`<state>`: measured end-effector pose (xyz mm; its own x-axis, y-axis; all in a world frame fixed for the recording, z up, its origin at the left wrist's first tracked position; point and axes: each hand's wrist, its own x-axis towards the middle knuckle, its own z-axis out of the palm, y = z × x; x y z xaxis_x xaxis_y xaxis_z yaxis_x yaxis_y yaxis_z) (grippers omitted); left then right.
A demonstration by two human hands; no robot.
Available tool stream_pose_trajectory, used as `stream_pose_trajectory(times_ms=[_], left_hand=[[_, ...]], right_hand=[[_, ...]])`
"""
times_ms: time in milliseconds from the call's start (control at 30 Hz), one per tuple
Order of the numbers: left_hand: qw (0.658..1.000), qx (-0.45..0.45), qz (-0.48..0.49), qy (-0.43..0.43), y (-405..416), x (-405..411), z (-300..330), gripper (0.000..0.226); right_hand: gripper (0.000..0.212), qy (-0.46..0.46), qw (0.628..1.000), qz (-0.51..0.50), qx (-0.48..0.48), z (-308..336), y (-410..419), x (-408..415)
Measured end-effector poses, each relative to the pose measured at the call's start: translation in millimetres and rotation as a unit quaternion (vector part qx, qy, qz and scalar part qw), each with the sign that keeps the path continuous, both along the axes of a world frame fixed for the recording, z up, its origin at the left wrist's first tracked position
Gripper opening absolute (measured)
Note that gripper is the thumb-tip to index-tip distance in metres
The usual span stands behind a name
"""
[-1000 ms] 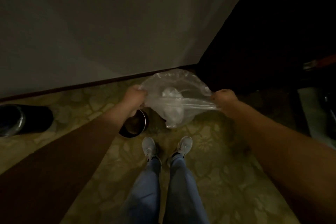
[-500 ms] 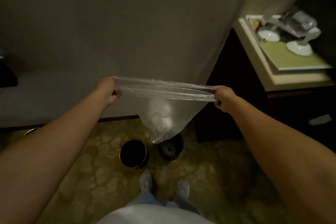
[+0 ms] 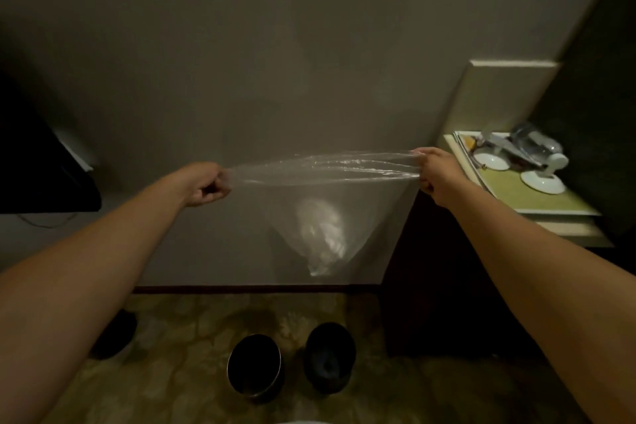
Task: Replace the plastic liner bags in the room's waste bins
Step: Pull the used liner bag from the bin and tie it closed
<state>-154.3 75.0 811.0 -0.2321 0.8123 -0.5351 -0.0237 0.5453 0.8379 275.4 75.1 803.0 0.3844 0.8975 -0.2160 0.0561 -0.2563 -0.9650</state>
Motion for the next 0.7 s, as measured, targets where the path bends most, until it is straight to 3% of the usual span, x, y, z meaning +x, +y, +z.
stream_pose_trajectory(times_ms=[133, 300, 367, 467, 600, 700], left_hand=[[0.999, -0.014, -0.019, 0.028, 11, -9, 26, 0.033], [0.979, 0.030, 0.014, -0.199, 26, -18, 56, 0.031], [0.978, 0.044, 0.019, -0.203, 28, -22, 62, 0.034], [0.990, 0.046, 0.007, -0.136, 34, -27, 59, 0.039], [0.992, 0.072, -0.026, 0.098, 48, -31, 53, 0.022], [0.991, 0.048, -0.034, 0.121, 55, -32, 59, 0.023]], right_hand=[[0.015, -0.144, 0.988, 0.034, 0.038, 33, 14, -2], [0.021, -0.208, 0.976, 0.044, 0.036, 49, 29, -3], [0.016, -0.189, 0.980, 0.041, 0.042, 53, 34, -3], [0.011, -0.179, 0.982, 0.047, 0.043, 60, 40, -6], [0.010, -0.184, 0.980, 0.073, 0.027, 68, 47, -12], [0.011, -0.215, 0.973, 0.083, -0.027, 71, 52, -15]])
